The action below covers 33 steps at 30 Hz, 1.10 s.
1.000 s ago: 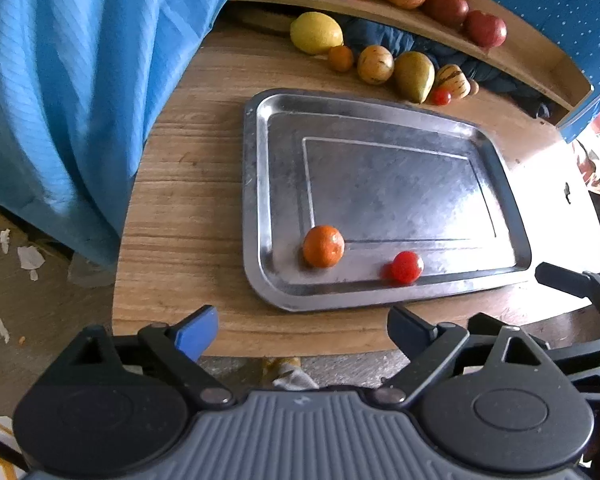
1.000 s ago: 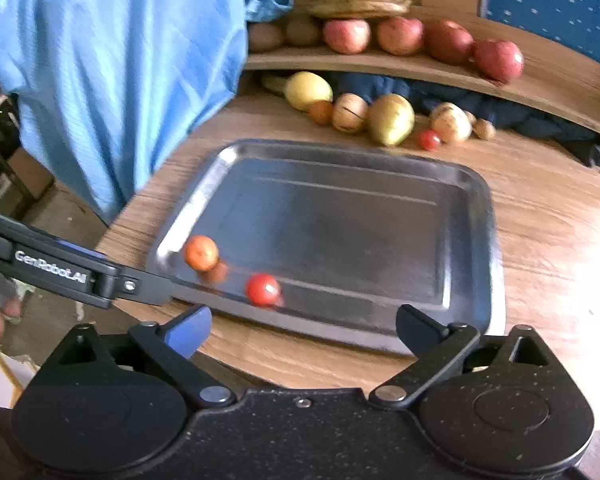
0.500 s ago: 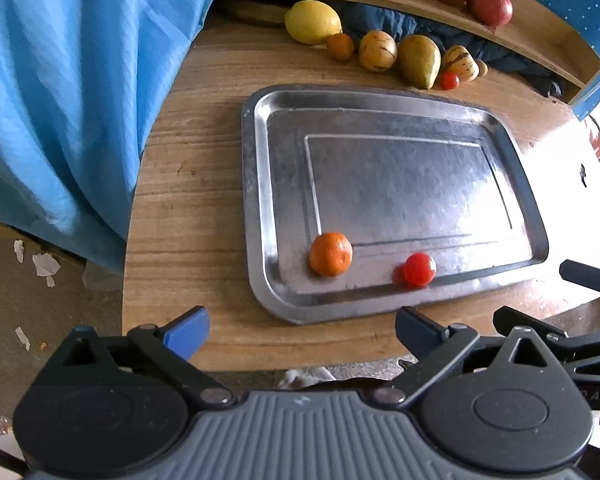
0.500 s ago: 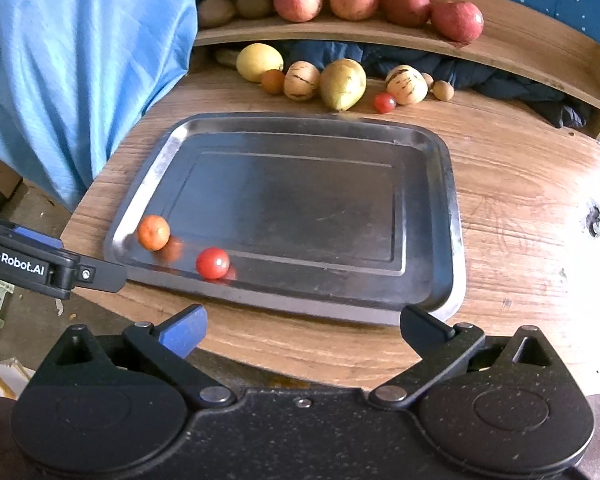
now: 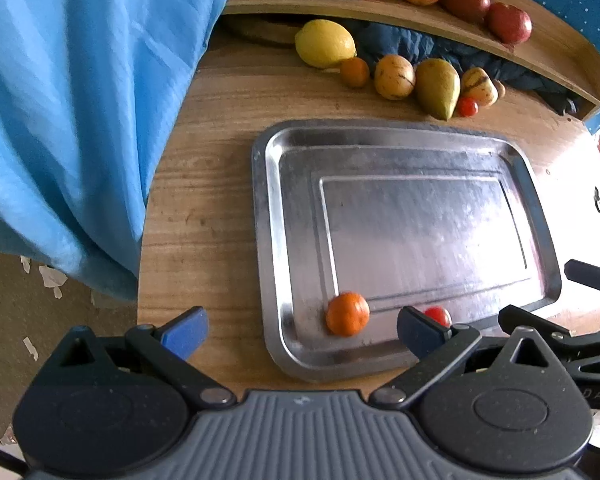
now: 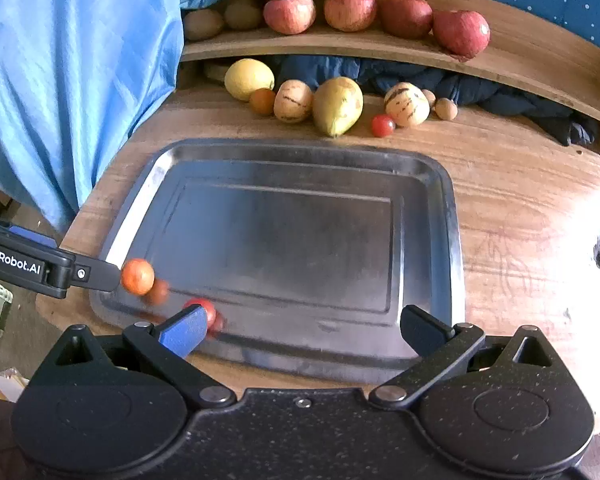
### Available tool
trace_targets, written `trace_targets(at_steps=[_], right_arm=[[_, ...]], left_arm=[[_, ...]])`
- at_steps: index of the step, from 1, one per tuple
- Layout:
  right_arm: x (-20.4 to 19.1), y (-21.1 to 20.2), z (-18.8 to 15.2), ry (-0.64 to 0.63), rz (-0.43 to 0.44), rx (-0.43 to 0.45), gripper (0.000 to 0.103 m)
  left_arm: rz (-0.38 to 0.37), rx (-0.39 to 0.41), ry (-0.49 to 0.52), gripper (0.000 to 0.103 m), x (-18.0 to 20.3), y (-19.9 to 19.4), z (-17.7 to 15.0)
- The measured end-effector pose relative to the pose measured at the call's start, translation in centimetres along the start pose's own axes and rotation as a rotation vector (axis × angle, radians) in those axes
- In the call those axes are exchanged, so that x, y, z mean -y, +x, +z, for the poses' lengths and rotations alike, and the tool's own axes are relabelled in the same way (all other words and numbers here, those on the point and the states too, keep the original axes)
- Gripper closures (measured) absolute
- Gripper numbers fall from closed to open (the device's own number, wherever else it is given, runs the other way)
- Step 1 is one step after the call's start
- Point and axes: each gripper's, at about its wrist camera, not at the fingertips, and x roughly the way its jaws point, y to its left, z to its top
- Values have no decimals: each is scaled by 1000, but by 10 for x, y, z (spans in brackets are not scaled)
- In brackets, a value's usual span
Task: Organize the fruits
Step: 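Move both tools back toward the fruits beside the shelf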
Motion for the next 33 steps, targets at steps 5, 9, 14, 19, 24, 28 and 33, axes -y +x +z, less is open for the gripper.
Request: trace_targets(at_steps=[5, 9, 14, 19, 24, 28, 33], right_arm=[[2, 6, 12, 5, 7, 5, 1], [4, 10, 20, 12, 11, 8, 1], [5, 14, 29, 24, 19, 24, 1], [6, 18, 37, 37, 22, 37, 1], [8, 22, 44, 57, 19, 52, 1], [10, 25, 51, 72, 13, 59, 1], [11, 30, 58, 79, 4, 68, 1]], left_arm=[[0, 0, 5, 1, -5, 3, 12], [1, -1, 11, 1, -9, 7, 24], [0, 2, 17, 1, -11, 10, 34], [0, 2, 29, 1, -13, 15, 44], [10, 8, 35, 1, -11, 18, 56], [5, 11, 44, 1, -10, 21, 68], [-1, 21, 37, 1, -10, 27, 85]])
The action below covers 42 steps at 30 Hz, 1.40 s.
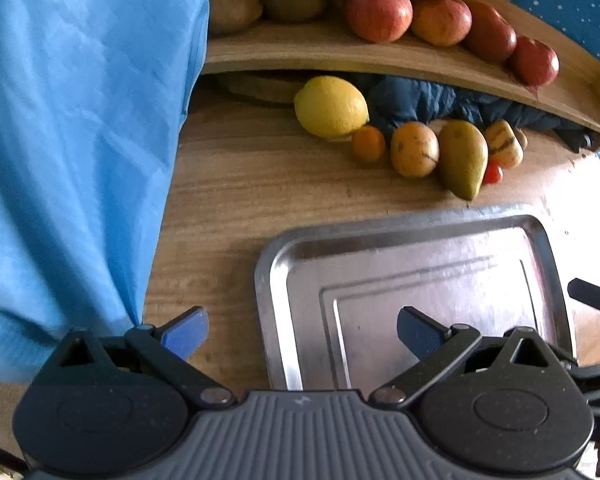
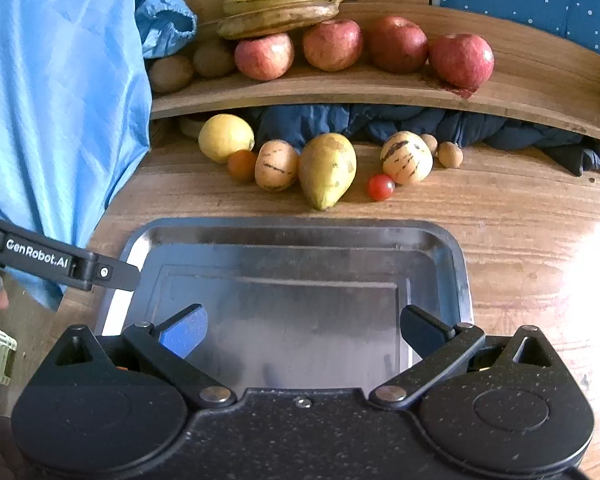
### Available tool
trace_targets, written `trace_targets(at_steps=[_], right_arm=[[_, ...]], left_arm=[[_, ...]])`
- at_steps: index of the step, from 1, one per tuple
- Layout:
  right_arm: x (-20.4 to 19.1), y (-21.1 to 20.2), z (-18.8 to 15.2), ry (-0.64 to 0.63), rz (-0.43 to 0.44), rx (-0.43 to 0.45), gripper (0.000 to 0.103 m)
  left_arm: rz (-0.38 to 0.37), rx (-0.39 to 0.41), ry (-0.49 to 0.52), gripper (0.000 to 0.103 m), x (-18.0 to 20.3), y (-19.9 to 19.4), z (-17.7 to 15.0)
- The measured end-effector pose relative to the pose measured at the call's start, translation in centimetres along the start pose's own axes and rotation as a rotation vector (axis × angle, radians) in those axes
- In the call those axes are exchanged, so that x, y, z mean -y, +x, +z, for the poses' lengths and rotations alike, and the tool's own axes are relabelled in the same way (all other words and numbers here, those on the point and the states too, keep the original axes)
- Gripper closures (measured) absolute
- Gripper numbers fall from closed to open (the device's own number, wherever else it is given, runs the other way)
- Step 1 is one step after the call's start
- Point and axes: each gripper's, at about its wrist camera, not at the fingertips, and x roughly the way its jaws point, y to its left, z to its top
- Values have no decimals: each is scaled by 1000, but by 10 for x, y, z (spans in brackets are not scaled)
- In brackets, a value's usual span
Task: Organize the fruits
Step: 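Move both tools back toward the fruits beside the shelf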
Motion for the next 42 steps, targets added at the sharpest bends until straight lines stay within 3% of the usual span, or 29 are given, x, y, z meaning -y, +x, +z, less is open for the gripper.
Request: trace_targets(at_steps=[12, 20, 33, 42], right_arm=[[-6, 19, 19, -11, -46, 6, 1], [-9, 29, 32, -42, -128, 29, 1], [-37, 52, 54, -326, -190, 72, 1], [-56, 72, 68, -545, -189, 92, 9]], left_arm=[[-33, 12, 0, 1, -3, 24, 44], [-68, 29, -46, 1, -3, 44, 66], [-187, 59, -172, 1, -5, 66, 88], [-294, 59, -221, 16, -10, 75, 92]])
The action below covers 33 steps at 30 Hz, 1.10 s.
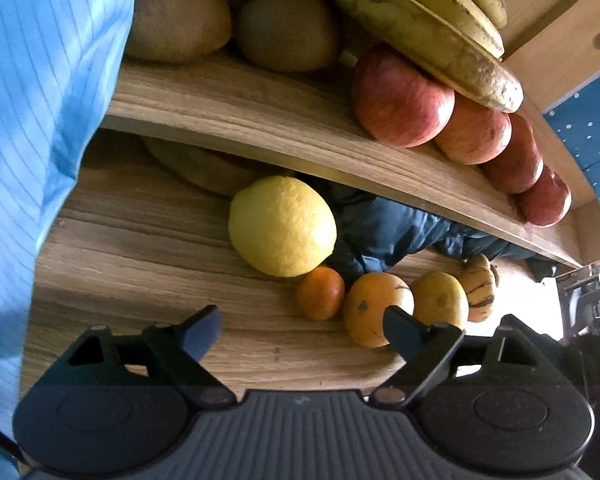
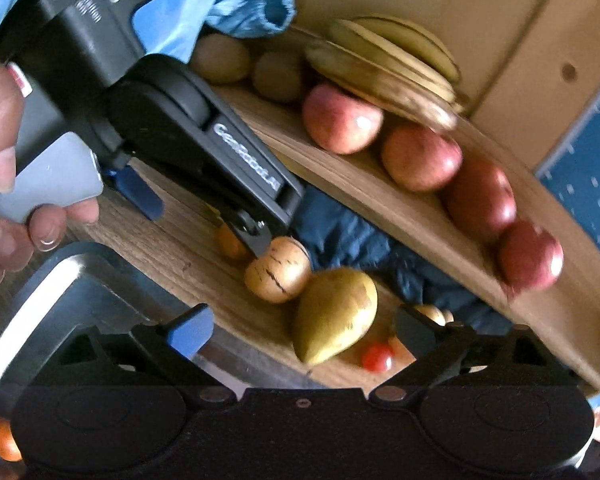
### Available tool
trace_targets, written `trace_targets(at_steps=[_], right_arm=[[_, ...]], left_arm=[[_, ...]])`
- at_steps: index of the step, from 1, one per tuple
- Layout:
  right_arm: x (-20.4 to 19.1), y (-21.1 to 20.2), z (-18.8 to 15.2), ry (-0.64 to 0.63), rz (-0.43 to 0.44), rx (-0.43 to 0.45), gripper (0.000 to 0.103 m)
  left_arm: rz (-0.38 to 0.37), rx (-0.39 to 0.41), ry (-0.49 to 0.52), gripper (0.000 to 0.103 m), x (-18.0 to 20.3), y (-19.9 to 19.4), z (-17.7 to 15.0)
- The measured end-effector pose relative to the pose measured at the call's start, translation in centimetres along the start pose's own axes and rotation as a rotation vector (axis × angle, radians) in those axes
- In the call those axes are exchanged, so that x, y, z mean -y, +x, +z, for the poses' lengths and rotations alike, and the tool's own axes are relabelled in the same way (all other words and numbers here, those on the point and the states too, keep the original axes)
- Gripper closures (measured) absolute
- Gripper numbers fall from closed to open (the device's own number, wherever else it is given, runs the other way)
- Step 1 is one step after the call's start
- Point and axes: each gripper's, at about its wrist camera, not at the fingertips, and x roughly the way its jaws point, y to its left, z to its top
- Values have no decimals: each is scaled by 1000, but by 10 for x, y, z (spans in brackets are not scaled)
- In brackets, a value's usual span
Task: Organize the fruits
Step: 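Move both tools back toward the fruits beside the shelf, then grasp a small orange with the left tool while the right tool grasps a striped fruit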
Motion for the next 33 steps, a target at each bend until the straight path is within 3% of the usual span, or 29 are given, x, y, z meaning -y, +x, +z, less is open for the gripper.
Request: trace_targets(at_steps=[10, 19, 28, 33], right_arm=[[-10, 21, 14, -155, 22, 3, 23], [-20, 35, 19, -276, 31, -3, 26], [-23, 49, 23, -311, 50, -16, 33], [-22, 53, 22, -311, 56, -30, 44]], left_arm=[[-60, 9, -56, 34, -10, 0, 4], [-91, -2, -78, 48, -13, 4, 8], [-107, -11, -80, 56, -12, 9, 9], [-113, -20, -86, 65, -12, 12, 8]])
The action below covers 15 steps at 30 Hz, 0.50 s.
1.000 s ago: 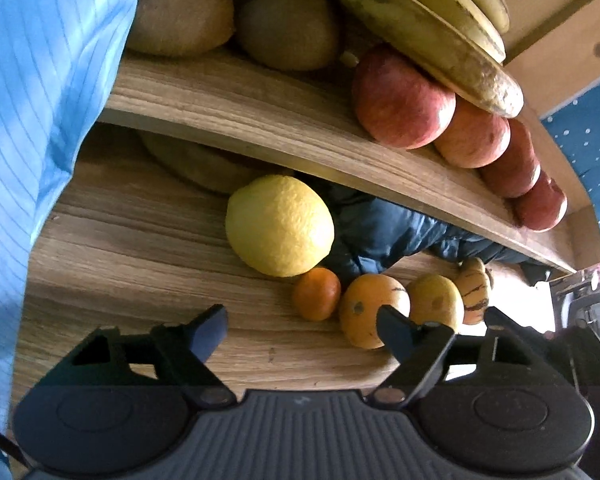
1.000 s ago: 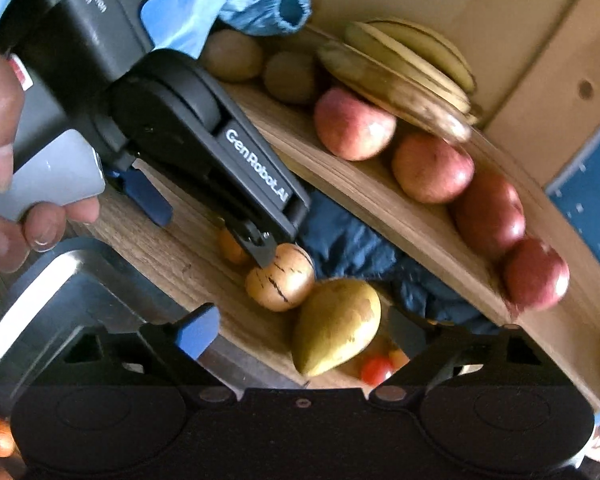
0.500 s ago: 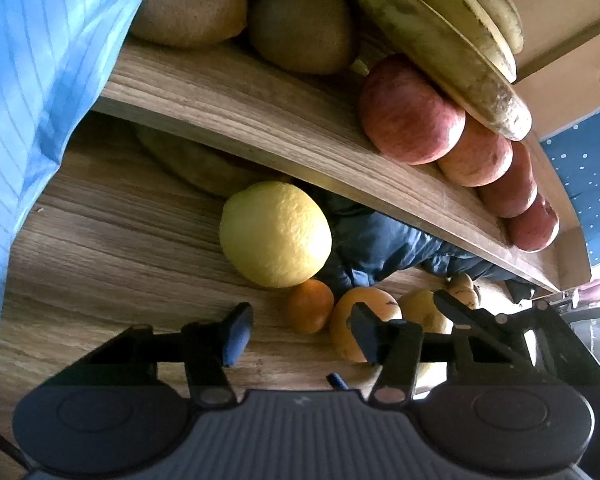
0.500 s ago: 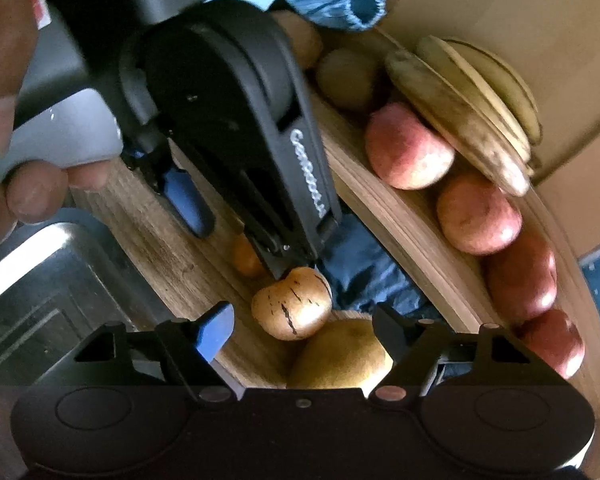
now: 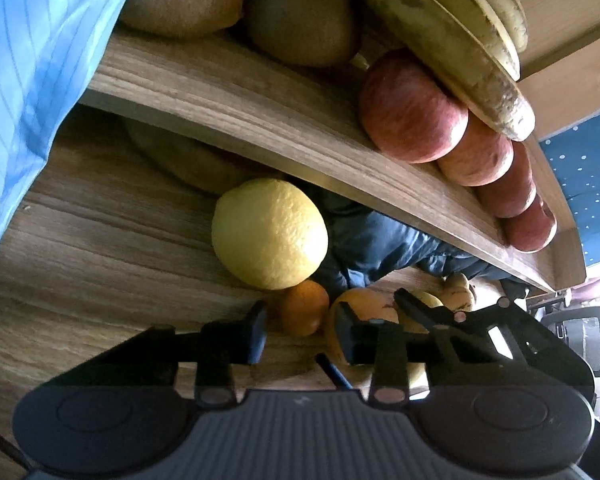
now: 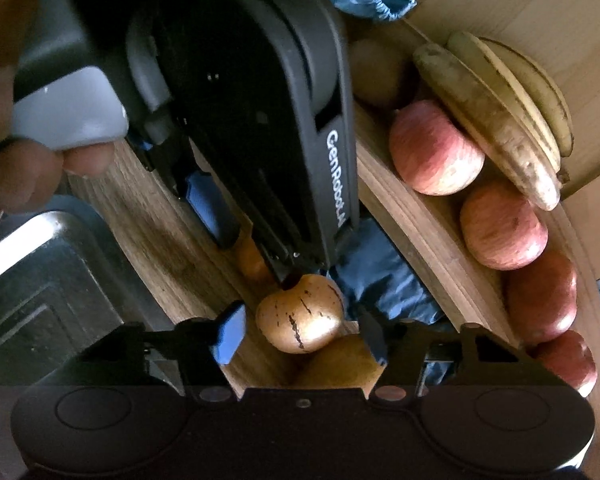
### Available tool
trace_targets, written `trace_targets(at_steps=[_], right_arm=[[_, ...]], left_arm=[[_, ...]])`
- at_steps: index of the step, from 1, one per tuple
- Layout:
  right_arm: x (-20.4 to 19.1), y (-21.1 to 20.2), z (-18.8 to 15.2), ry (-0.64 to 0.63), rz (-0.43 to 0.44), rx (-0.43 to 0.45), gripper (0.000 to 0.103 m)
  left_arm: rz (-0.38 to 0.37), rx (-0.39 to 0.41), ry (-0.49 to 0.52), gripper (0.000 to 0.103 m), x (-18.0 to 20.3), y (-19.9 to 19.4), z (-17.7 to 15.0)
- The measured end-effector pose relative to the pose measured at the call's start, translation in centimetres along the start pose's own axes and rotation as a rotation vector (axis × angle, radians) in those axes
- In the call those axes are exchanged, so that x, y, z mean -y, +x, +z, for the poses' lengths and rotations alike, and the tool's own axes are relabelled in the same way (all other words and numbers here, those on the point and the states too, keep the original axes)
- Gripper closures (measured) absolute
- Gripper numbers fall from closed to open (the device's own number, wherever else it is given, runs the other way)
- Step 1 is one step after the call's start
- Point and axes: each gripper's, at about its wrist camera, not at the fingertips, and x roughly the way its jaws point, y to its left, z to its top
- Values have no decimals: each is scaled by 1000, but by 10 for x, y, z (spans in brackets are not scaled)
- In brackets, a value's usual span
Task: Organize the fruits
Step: 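Grasp a small orange with the left tool while the right tool grasps a striped fruit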
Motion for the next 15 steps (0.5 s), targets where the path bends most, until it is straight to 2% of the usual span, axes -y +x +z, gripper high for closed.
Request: trace_targets(at_steps=[5, 9, 15], right_arm=[[1, 4, 0, -6, 5, 0, 50], [2, 7, 0, -7, 0, 0, 52], [-4, 6, 0, -3, -6, 7, 53]], left_arm=[[-5, -7, -2, 66, 1, 3, -1], [-2, -9, -8, 72, -1, 3, -1], [0, -9, -4, 74, -1, 3, -1]])
